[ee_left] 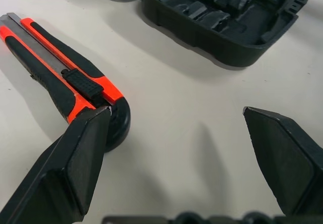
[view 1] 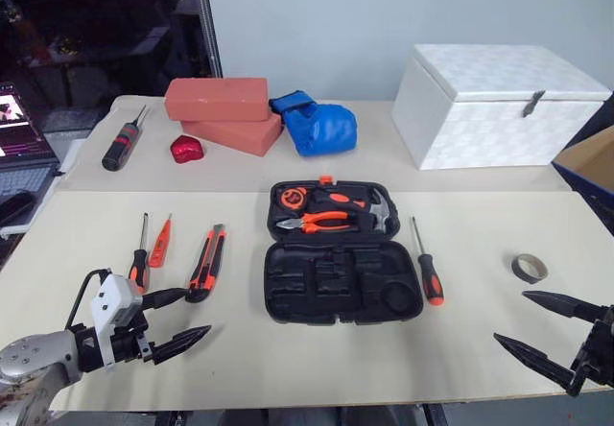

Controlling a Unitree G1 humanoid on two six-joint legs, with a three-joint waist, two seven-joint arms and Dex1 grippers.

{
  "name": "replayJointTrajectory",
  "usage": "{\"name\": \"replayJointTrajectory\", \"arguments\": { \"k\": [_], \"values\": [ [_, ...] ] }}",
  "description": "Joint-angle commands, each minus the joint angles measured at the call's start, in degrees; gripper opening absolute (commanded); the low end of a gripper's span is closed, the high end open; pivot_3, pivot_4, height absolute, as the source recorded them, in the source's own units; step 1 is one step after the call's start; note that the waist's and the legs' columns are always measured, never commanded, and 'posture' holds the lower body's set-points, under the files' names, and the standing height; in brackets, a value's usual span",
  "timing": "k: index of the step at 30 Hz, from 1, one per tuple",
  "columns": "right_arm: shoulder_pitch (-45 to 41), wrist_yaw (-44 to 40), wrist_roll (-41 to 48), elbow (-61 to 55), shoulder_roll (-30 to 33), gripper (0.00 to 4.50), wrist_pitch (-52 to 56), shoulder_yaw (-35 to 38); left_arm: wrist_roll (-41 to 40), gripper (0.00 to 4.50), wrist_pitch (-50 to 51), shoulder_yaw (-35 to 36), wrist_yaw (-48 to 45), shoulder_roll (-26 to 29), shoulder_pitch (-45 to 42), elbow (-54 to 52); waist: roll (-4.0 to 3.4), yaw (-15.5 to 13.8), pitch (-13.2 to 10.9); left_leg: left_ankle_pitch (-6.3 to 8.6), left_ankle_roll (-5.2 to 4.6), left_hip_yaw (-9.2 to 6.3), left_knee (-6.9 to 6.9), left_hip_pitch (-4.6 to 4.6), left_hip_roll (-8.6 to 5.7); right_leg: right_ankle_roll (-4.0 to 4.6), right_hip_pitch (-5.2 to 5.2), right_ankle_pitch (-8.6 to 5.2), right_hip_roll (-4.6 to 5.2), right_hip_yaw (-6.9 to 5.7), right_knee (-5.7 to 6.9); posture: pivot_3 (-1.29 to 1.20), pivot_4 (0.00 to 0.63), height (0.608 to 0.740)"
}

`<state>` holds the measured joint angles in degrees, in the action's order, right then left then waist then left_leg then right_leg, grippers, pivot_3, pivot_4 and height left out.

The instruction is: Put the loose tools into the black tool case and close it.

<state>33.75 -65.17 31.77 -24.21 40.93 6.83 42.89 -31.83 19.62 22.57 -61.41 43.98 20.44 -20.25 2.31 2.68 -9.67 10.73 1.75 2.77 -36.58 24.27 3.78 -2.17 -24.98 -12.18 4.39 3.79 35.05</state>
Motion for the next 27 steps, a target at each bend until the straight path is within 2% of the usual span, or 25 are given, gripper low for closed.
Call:
{"name": "replayJointTrajectory", "arguments": {
  "k": [1, 4, 6, 10, 13, 15, 20, 21, 22, 24, 27],
  "values": [
    [-3.6, 1.5, 2.4, -1.8, -0.2, 4.47, 0.0, -2.2, -3.9, 4.5, 2.2, 3.3, 4.6, -1.9, -0.7, -1.9, 0.0, -0.2, 0.0, 0.0, 0.0, 0.0, 0.0, -0.01, 0.0, -0.01, 0.0, -0.01, -0.01, 0.0, 0.01, 0.0, 0.15, 0.736],
    [-10.3, 4.5, 7.0, -5.3, -0.3, 4.47, 2.8, -6.4, -9.1, 4.5, 9.9, 8.1, 19.7, -8.1, -4.4, -4.7, 0.04, -0.1, 0.0, -0.06, -0.25, -0.07, -0.01, -0.12, 0.18, -0.05, -0.04, 0.01, -0.23, 0.0, 0.22, 0.0, 0.15, 0.736],
    [-14.1, 5.5, 7.8, -6.8, -0.2, 4.47, 2.7, -8.7, -8.7, 4.5, 13.6, 10.4, 30.1, -10.7, -7.4, -7.1, 0.1, -0.2, -0.1, -0.16, -0.38, -0.2, -0.09, -0.16, 0.13, -0.08, -0.06, 0.01, -0.26, -0.01, 0.54, 0.0, 0.15, 0.736],
    [-19.6, 4.3, 11.4, -8.4, 2.1, 4.47, 5.9, -13.1, -7.5, 4.5, 27.4, 13.8, 47.7, -10.1, -12.7, -9.6, 0.44, -0.6, -0.3, -0.14, -0.34, -0.36, -0.26, -0.49, 0.09, -0.08, 0.25, 0.0, -0.33, 0.0, 0.8, 0.0, 0.15, 0.736],
    [-22.3, 2.1, 13.0, -8.6, 4.3, 4.47, 7.4, -16.0, -6.7, 4.5, 37.3, 14.4, 53.4, -6.9, -14.9, -9.2, 0.68, -0.5, -0.4, 0.07, 0.04, -0.43, -0.34, -0.8, 0.05, -0.07, 0.58, -0.01, -0.32, 0.0, 0.77, 0.0, 0.15, 0.736],
    [-24.0, 0.9, 13.0, -8.4, 5.2, 4.47, 7.6, -17.9, -5.9, 4.5, 39.7, 12.6, 53.7, -5.1, -15.6, -8.3, 0.69, -0.3, -0.4, 0.08, 0.06, -0.45, -0.34, -1.03, -0.01, -0.06, 0.73, -0.01, -0.27, 0.0, 0.66, 0.0, 0.15, 0.736],
    [-28.1, -0.5, 10.6, -6.1, 5.9, 4.47, 6.9, -21.7, -4.3, 4.5, 44.5, 7.9, 55.1, -5.9, -17.4, -5.9, 0.69, -0.3, -0.4, 0.09, 0.07, -0.41, -0.33, -1.03, -0.08, -0.06, 0.7, 0.0, -0.16, -0.01, 0.41, 0.0, 0.15, 0.736],
    [-28.6, -0.5, 10.3, -5.7, 5.9, 4.5, 6.8, -22.1, -4.4, 4.09, 45.0, 7.7, 55.0, -6.2, -17.7, -5.6, 0.72, -0.3, -0.4, 0.09, 0.07, -0.41, -0.32, -0.97, -0.07, -0.06, 0.71, 0.0, -0.16, -0.01, 0.35, 0.0, 0.15, 0.736],
    [-29.0, -0.5, 10.2, -5.5, 6.0, 4.5, 6.8, -22.2, -4.2, 3.98, 45.0, 7.6, 55.0, -6.5, -17.9, -5.6, 0.74, -0.3, -0.4, 0.09, 0.07, -0.41, -0.32, -0.94, -0.07, -0.06, 0.72, 0.0, -0.16, -0.01, 0.35, 0.0, 0.15, 0.736],
    [-29.3, -0.5, 10.1, -5.3, 6.0, 4.5, 6.9, -22.2, -3.8, 3.46, 45.3, 7.8, 55.4, -7.0, -18.0, -6.0, 0.74, -0.4, -0.4, 0.09, 0.07, -0.39, -0.32, -0.77, -0.07, -0.05, 0.7, 0.01, -0.16, -0.01, 0.36, 0.0, 0.15, 0.736],
    [-29.2, -0.5, 10.1, -5.7, 5.8, 4.5, 7.1, -22.2, -3.1, 2.21, 44.4, 8.5, 55.2, -7.7, -17.9, -6.7, 0.73, -0.5, -0.4, 0.09, 0.04, -0.39, -0.22, -0.75, -0.05, -0.08, 0.67, 0.0, -0.2, -0.02, 0.39, 0.0, 0.15, 0.736]
  ]
}}
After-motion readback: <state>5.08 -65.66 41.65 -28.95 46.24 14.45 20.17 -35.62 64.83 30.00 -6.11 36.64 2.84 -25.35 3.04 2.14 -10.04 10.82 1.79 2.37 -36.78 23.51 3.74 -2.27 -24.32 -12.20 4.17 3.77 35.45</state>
